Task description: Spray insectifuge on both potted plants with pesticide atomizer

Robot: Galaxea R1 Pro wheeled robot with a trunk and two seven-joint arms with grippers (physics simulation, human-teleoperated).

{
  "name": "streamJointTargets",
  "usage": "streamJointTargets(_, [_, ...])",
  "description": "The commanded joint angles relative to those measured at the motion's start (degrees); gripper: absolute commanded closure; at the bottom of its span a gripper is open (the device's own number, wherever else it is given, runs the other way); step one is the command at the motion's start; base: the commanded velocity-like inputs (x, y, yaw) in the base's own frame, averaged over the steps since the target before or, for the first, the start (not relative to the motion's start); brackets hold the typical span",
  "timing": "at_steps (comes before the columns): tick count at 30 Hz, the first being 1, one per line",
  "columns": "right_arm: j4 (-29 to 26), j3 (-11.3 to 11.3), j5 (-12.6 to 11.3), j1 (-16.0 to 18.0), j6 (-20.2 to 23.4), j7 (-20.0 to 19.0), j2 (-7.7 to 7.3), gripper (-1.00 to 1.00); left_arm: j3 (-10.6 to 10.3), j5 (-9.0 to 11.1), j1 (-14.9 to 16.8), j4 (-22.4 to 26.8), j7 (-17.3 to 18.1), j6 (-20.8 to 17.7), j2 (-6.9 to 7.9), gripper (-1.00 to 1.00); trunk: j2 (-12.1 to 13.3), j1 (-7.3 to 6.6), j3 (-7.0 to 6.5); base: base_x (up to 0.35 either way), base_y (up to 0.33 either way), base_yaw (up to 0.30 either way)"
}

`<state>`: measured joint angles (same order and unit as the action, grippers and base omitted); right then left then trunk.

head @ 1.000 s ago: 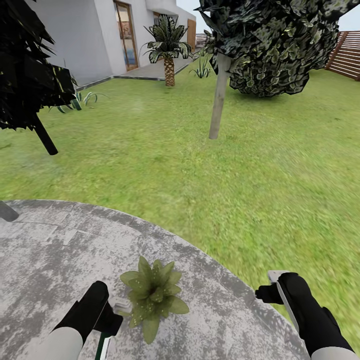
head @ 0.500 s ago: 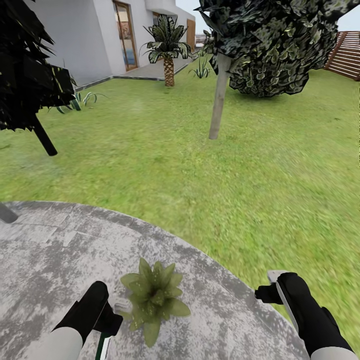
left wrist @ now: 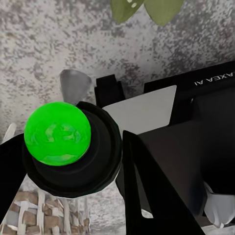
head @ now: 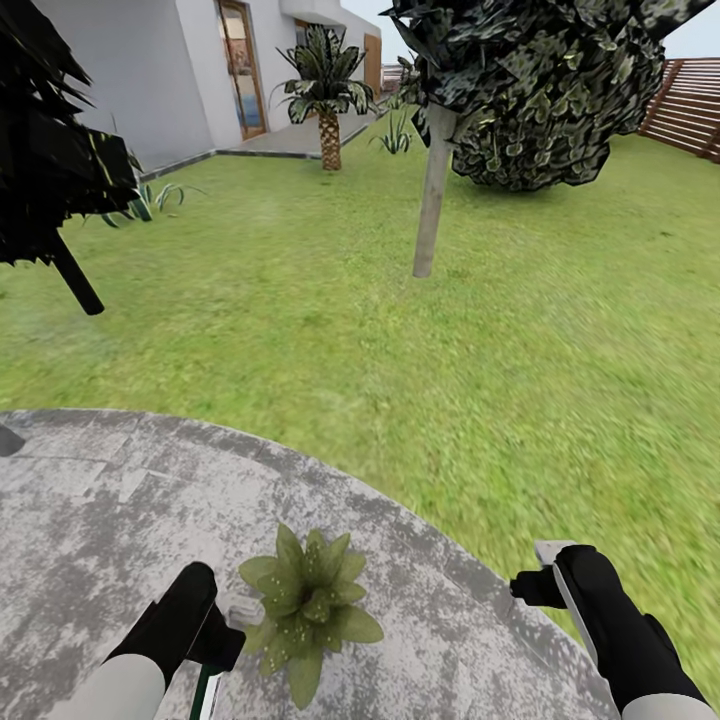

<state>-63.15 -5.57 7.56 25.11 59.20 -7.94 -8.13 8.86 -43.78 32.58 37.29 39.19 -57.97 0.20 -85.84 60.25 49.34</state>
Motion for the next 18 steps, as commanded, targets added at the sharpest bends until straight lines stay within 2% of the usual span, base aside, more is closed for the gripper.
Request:
streamJointTargets(1, [-0.1, -0.1, 0.6, 0.0, 0.2, -0.6, -0.01, -1.00, 0.3, -0.6, 0.0, 0.1, 0.7, -0.1, -0.03, 1.00, 0.0, 0.00, 0.08, 0.001, 0.000, 0.000])
streamJointTargets(15, [-0.1, -0.1, 0.6, 0.0, 0.2, -0.5, 0.03, -1.00, 0.0, -0.7, -0.4, 0.0, 0.4, -0.1, 0.07, 1.00, 0.0, 0.00, 0.11, 0.000, 0.000, 0.000])
streamJointTargets(18, [-0.1, -0.2, 0.6, 0.0, 0.2, -0.5, 0.02, -1.00, 0.1, -0.7, -1.9, 0.0, 0.3, -0.1, 0.34, 1.00, 0.0, 0.00, 0.11, 0.000, 0.000, 0.000])
